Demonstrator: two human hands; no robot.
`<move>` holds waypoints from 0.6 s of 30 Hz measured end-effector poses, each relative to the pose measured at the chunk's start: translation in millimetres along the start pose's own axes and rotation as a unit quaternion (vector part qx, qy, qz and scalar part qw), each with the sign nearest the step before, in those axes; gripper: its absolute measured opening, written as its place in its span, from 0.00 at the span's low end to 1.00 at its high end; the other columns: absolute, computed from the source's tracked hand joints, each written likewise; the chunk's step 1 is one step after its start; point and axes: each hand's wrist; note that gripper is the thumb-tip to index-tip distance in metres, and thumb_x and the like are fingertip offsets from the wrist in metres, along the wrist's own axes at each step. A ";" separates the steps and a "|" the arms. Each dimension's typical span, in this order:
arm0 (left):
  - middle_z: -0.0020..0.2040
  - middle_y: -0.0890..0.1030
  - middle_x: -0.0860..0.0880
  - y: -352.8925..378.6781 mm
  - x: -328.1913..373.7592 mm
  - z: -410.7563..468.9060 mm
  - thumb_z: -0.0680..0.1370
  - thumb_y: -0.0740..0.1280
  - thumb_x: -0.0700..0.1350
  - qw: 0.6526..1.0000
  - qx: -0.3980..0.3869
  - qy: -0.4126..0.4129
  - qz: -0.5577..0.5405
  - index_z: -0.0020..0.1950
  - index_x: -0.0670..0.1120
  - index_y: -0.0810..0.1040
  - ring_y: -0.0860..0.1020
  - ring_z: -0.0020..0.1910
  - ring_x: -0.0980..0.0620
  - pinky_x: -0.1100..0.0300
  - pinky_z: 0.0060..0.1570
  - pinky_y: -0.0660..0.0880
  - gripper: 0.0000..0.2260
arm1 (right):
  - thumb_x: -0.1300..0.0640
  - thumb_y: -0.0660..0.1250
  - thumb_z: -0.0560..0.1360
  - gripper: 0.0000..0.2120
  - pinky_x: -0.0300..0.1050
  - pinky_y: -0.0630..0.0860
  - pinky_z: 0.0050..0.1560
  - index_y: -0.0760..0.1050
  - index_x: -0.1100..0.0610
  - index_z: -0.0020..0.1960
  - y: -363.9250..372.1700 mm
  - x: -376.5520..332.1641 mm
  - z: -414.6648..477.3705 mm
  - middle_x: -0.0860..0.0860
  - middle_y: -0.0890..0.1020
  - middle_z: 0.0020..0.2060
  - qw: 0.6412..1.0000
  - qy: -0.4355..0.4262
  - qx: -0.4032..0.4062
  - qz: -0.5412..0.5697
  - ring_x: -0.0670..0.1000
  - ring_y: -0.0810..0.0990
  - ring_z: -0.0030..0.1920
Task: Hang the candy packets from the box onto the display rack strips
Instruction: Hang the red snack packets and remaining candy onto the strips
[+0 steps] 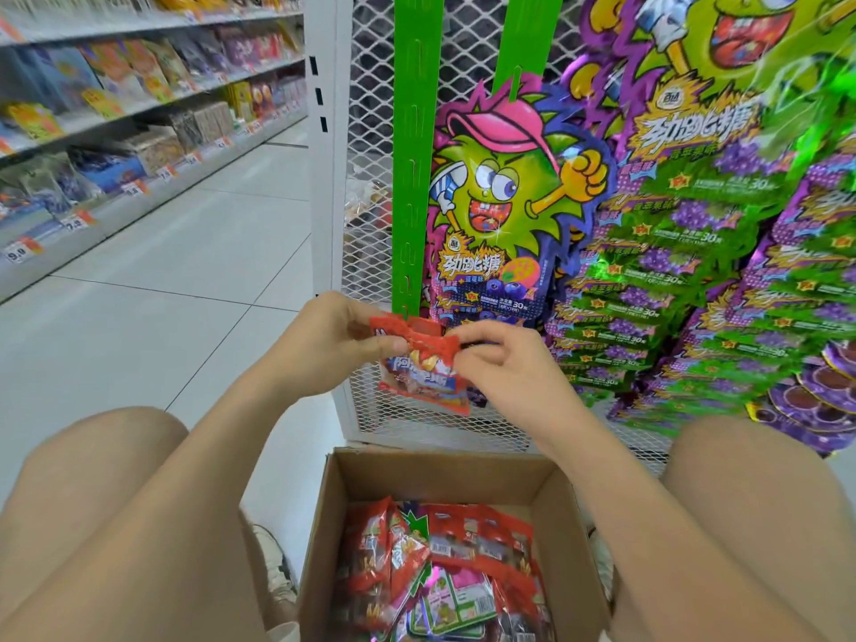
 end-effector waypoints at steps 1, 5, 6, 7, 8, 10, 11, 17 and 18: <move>0.47 0.90 0.52 -0.9 2.2 0.9 0.77 0.77 0.47 1.000 0.005 -0.015 -0.017 0.54 0.51 0.90 0.88 0.51 0.49 0.45 0.58 0.84 0.07 | 0.60 0.73 0.79 0.07 0.39 0.81 0.50 0.84 0.54 0.56 -3.0 -1.7 -1.8 0.50 0.89 0.44 0.999 0.007 -0.033 0.032 0.50 0.88 0.47; 0.46 0.90 0.51 2.7 11.8 6.3 0.78 0.76 0.48 0.997 0.012 -0.053 -0.061 0.54 0.51 0.89 0.87 0.51 0.45 0.44 0.55 0.85 0.06 | 0.59 0.77 0.76 0.09 0.45 0.84 0.56 0.85 0.55 0.57 -2.3 2.5 -0.8 0.51 0.89 0.47 0.997 -0.004 -0.022 0.070 0.51 0.89 0.50; 0.46 0.89 0.52 6.2 14.2 8.1 0.79 0.76 0.48 0.996 0.015 -0.053 -0.066 0.54 0.51 0.88 0.87 0.50 0.46 0.46 0.52 0.85 0.05 | 0.60 0.76 0.77 0.09 0.49 0.84 0.56 0.85 0.54 0.56 2.0 6.5 1.8 0.51 0.89 0.47 0.998 -0.011 0.026 0.062 0.51 0.89 0.49; 0.47 0.89 0.53 9.7 17.3 9.9 0.79 0.76 0.47 0.996 0.024 -0.051 -0.068 0.53 0.51 0.87 0.87 0.49 0.48 0.48 0.49 0.85 0.04 | 0.59 0.75 0.78 0.08 0.54 0.85 0.54 0.84 0.53 0.56 5.0 10.3 4.0 0.50 0.89 0.46 0.996 -0.026 0.082 0.038 0.51 0.89 0.47; 0.49 0.89 0.55 13.0 17.7 13.7 0.80 0.76 0.45 0.995 0.046 -0.052 -0.067 0.54 0.52 0.86 0.86 0.48 0.52 0.51 0.48 0.84 0.04 | 0.57 0.75 0.78 0.06 0.58 0.85 0.52 0.83 0.51 0.55 6.1 14.8 7.7 0.51 0.89 0.44 0.991 -0.046 0.128 0.001 0.53 0.89 0.46; 0.55 0.86 0.59 18.1 16.3 22.8 0.79 0.74 0.42 0.990 0.095 -0.064 -0.080 0.61 0.52 0.81 0.84 0.52 0.60 0.54 0.55 0.81 0.12 | 0.54 0.73 0.78 0.05 0.58 0.85 0.50 0.82 0.51 0.54 3.6 18.5 13.0 0.50 0.89 0.43 0.988 -0.063 0.139 -0.019 0.54 0.88 0.45; 0.60 0.83 0.59 19.4 15.4 27.5 0.78 0.73 0.42 0.986 0.112 -0.072 -0.096 0.66 0.52 0.78 0.82 0.56 0.59 0.54 0.59 0.79 0.17 | 0.57 0.73 0.79 0.05 0.54 0.85 0.50 0.82 0.51 0.55 2.0 17.7 13.7 0.50 0.89 0.44 0.991 -0.061 0.116 0.004 0.51 0.88 0.45; 0.66 0.80 0.51 34.4 15.6 54.0 0.84 0.63 0.36 0.962 0.141 -0.111 -0.205 0.74 0.47 0.71 0.79 0.53 0.62 0.65 0.41 0.78 0.19 | 0.53 0.71 0.80 0.06 0.57 0.84 0.51 0.83 0.54 0.54 0.6 22.8 18.2 0.53 0.88 0.44 0.990 -0.069 0.123 -0.014 0.57 0.86 0.45; 0.62 0.82 0.50 35.1 14.3 56.8 0.85 0.61 0.38 0.959 0.146 -0.123 -0.211 0.71 0.48 0.73 0.80 0.50 0.60 0.62 0.43 0.77 0.15 | 0.54 0.71 0.80 0.05 0.58 0.84 0.52 0.84 0.53 0.54 1.8 21.8 20.1 0.50 0.88 0.45 0.991 -0.064 0.119 -0.012 0.56 0.87 0.46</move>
Point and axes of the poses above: each hand's wrist, its own z-axis towards the middle knuckle, its own y-axis out of the palm, x = y × z
